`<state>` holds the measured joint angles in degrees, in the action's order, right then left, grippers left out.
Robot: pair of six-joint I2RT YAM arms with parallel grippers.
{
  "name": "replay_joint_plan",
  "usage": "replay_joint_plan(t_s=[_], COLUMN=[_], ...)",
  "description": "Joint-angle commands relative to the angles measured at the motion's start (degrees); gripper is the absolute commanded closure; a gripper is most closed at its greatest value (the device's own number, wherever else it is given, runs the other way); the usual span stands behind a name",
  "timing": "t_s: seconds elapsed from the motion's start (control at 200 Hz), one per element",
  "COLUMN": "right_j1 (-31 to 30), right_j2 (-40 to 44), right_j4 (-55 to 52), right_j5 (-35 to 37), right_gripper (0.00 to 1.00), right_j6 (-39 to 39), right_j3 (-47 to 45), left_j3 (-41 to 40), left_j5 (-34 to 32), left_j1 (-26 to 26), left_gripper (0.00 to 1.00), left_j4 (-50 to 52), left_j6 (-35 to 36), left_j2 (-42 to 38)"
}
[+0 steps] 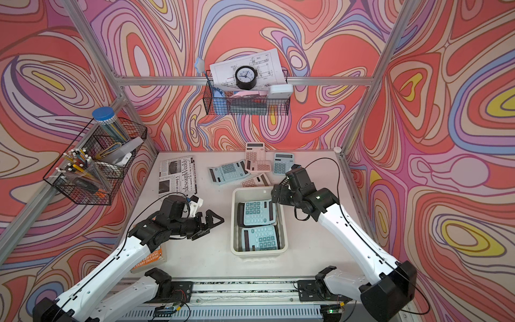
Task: Put the calculator in the storage box
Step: Pick up the calculator at the center of the board.
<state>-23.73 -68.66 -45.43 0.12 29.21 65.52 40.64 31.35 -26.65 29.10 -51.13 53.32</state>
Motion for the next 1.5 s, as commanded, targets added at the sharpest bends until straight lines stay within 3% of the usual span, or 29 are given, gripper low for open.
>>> replay_joint_plan(t_s=[0.0, 0.25, 0.366, 0.466, 0.631, 0.796, 1.047, 1.242, 1.497], right_j1=[5.84, 17.79, 20.83, 21.01, 21.82, 22.36, 22.79, 23.14, 23.11], right_j2=[-0.32, -8.2, -14.27, -17.84, -24.34, -26.57, -26.01, -27.43, -29.36], right_j4=[3.0, 9.64, 11.33, 10.05, 2.62, 1.54, 10.16, 19.58, 20.3], right_j5=[-12.0, -22.25, -30.03, -31.54, -30.38, -28.73, -26.07, -25.88, -21.08], right_gripper=[0.02, 0.04, 0.09, 0.11, 0.16, 0.17, 0.1, 0.08, 0.03], right_j6=[-1.03, 4.23, 8.93, 10.95, 10.06, 13.5, 28.45, 42.98, 55.04], right_j3=[-2.31, -4.25, -3.96, -2.83, 1.53, 3.77, 2.16, -0.83, -0.34], left_j3=[0.38, 5.48, 10.42, 13.25, 20.07, 25.68, 28.35, 35.03, 37.92], left_j5=[-3.44, -9.78, -8.09, -6.7, -4.96, -6.22, -4.81, -2.62, 1.32], left_j1=[-2.17, -3.28, -3.15, -3.06, -3.1, -2.34, 2.26, 4.85, 6.58], left_gripper=[0.02, 0.01, 0.02, 0.01, 0.02, 0.02, 0.02, 0.02, 0.02], left_j4=[-4.73, -8.38, -6.4, -5.64, 0.2, 8.66, 15.75, 23.0, 23.24], left_j6=[-0.22, 1.43, -1.08, -3.75, -6.45, -6.88, -9.87, -11.0, -14.34], left_j2=[1.99, 11.57, 18.69, 23.55, 28.74, 28.1, 27.08, 31.96, 34.81])
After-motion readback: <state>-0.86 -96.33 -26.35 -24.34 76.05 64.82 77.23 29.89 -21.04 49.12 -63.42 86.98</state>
